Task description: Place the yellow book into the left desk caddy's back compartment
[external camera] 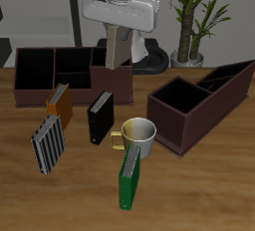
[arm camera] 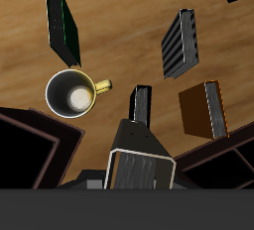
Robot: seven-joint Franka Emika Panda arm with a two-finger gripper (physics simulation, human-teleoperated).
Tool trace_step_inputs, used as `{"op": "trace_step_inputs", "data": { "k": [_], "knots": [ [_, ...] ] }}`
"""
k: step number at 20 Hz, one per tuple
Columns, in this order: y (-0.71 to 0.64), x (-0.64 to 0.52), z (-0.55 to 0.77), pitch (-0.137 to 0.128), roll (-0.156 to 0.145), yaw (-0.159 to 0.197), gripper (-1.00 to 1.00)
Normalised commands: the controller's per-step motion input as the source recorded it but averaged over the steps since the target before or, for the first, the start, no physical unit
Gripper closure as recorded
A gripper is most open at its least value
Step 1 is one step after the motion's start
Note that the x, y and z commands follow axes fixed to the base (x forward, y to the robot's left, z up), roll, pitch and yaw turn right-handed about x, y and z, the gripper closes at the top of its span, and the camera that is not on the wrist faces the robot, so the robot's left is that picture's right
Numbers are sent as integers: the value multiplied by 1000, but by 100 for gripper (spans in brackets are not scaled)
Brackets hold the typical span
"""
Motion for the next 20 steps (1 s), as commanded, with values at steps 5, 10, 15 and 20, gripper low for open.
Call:
{"op": "trace_step_inputs", "data": {
  "k": [5, 10, 15, 20],
  "knots": [
    [223, -335, 41, -16, 6, -22, 100],
    [86, -341, -32, -10, -55, -58, 100],
    [47, -238, -88, -15, -59, -36, 100],
    [288, -253, -84, -10, 29, 38, 100]
  ]
}}
